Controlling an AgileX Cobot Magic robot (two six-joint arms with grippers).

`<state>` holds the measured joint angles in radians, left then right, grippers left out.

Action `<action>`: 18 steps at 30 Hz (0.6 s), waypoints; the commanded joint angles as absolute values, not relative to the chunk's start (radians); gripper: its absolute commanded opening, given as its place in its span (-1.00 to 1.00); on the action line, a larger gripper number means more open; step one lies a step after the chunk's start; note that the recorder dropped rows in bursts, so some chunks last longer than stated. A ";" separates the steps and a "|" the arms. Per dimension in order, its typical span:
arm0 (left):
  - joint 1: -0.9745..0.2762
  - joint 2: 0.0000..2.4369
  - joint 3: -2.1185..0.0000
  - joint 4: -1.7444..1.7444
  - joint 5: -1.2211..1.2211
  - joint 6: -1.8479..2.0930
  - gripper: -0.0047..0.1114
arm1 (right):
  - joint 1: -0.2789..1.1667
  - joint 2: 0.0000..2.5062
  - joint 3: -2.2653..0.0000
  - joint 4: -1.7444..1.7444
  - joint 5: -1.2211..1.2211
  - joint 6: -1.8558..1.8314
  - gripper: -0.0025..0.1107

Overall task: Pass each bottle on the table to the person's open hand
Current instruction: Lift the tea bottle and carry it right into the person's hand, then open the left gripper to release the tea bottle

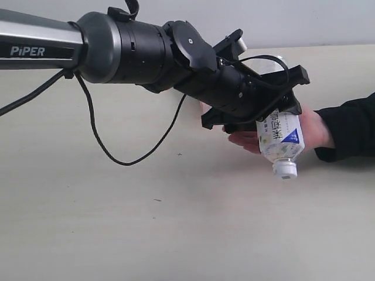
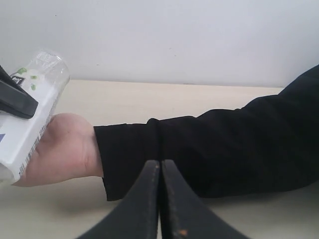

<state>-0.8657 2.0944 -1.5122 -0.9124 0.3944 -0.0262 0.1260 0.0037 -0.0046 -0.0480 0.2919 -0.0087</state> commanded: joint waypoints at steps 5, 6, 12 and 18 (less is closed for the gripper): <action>-0.870 2.115 -1.512 -0.899 0.401 0.000 0.05 | 0.129 0.000 0.000 -0.050 0.282 -0.006 -0.96; -0.870 2.120 -1.512 -0.899 0.403 0.000 0.06 | 0.129 0.000 0.000 -0.050 0.282 -0.006 -0.96; -0.870 2.140 -1.512 -0.903 0.403 0.000 0.24 | 0.129 0.000 0.000 -0.050 0.282 -0.006 -0.96; -0.870 2.136 -1.512 -0.899 0.406 0.000 0.65 | 0.129 0.000 0.000 -0.050 0.282 -0.006 -0.96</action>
<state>-0.8657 2.1379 -1.5122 -0.8996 0.4029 -0.0078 0.1260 0.0037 -0.0046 -0.0480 0.2919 -0.0087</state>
